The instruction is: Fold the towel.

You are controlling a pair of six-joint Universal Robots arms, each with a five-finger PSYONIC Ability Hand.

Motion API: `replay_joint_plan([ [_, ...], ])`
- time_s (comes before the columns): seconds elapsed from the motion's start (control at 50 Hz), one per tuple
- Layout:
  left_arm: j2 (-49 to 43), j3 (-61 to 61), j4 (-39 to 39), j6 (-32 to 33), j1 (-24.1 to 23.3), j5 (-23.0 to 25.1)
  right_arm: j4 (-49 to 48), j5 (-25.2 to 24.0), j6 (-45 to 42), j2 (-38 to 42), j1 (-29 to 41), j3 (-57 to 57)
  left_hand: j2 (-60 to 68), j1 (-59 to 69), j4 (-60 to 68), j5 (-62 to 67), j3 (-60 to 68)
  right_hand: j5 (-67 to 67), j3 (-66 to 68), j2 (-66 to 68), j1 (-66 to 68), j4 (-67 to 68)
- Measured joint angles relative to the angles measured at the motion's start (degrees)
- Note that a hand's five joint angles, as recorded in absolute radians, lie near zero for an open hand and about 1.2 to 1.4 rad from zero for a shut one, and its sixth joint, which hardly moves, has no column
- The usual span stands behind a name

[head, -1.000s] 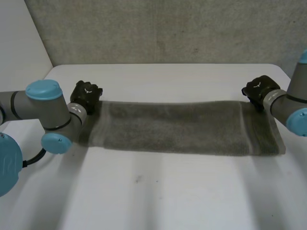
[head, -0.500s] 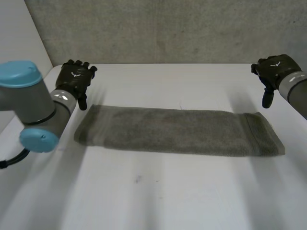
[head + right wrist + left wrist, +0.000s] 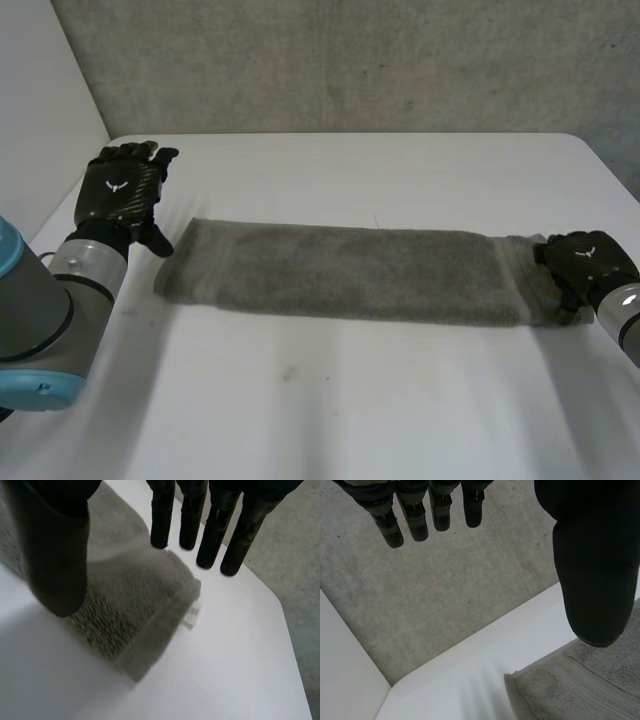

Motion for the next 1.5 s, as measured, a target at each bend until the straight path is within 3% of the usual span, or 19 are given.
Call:
replay_joint_plan([
  [0.08,-0.1,-0.4,0.2,0.1,0.0,0.0,-1.7,0.0,-0.4,2.7,-1.2,-0.6,0.0,0.0,0.0,0.0,0.0,14.6,15.4,15.8,15.9,15.5],
  [0.16,-0.1,-0.9,0.2,0.1,0.0,0.1,-1.9,0.0,-0.6,5.3,-2.7,-2.5,0.0,0.0,0.0,0.0,0.0,46.4,46.7,47.0,47.4,46.9],
  [0.36,0.9,-1.6,0.6,0.1,-0.1,0.0,0.0,1.1,-1.5,5.9,-6.9,-7.2,0.0,0.0,0.0,0.0,0.0,47.7,48.8,47.5,48.0,48.9],
  [0.5,3.1,-1.7,0.8,0.2,-0.3,0.0,3.8,2.4,-8.5,5.1,-12.0,-12.7,0.0,0.0,0.0,0.0,0.0,47.7,48.8,47.5,48.0,48.9],
  [0.58,4.5,-0.7,0.8,0.2,-0.9,0.0,6.7,4.4,-12.3,4.7,-11.4,-16.9,0.0,0.0,0.0,0.0,0.0,47.7,48.8,47.5,48.0,48.9],
  [0.66,5.4,2.2,0.5,0.3,-2.5,-0.1,8.3,6.4,-12.6,4.0,-4.8,-21.2,0.0,0.0,0.0,0.0,0.0,47.8,48.8,47.5,48.1,48.9],
  [0.8,5.7,10.9,-1.9,0.2,-8.0,-0.5,7.9,7.8,-11.3,4.6,17.4,-28.2,-0.1,0.0,-0.1,0.0,0.0,47.9,48.8,47.7,48.1,48.9],
  [0.94,5.9,18.6,-7.8,-1.4,-12.8,-1.3,6.3,8.0,-13.7,12.6,38.7,-34.7,-0.1,0.0,-0.1,0.0,0.0,47.9,48.8,47.7,48.1,48.9],
  [1.08,5.8,22.6,-14.6,-6.5,-14.1,-3.8,6.1,7.4,-15.3,21.9,48.9,-38.9,-0.1,0.0,-0.1,0.0,0.0,47.9,48.8,47.7,48.1,48.9],
  [1.2,5.2,24.0,-18.5,-8.7,-13.9,-4.7,6.2,6.7,-15.2,26.5,51.4,-40.7,-0.1,0.0,-0.1,0.0,0.0,47.9,48.8,47.7,48.1,48.9],
  [1.28,5.1,24.3,-19.3,-9.0,-13.6,-4.8,6.5,6.7,-14.9,26.9,51.4,-40.7,-0.1,0.0,-0.1,0.0,0.0,22.8,24.2,22.2,23.2,24.2],
  [1.32,5.0,24.4,-19.4,-9.0,-13.3,-4.8,6.7,7.1,-14.5,25.9,51.0,-40.1,-0.1,0.0,-0.1,0.0,0.0,-0.3,1.0,-0.3,1.3,1.1],
  [1.36,5.0,24.2,-19.3,-8.9,-13.2,-4.8,6.9,7.5,-13.9,23.9,50.1,-38.7,-0.1,0.0,-0.1,0.0,0.0,-13.8,-11.5,-12.1,-10.7,-11.2],
  [1.5,4.7,23.5,-19.1,-8.7,-13.2,-4.5,6.9,8.0,-5.3,11.3,40.9,-26.7,-0.1,0.0,-0.1,0.0,0.0,-15.0,-14.2,-14.2,-13.7,-13.1],
])
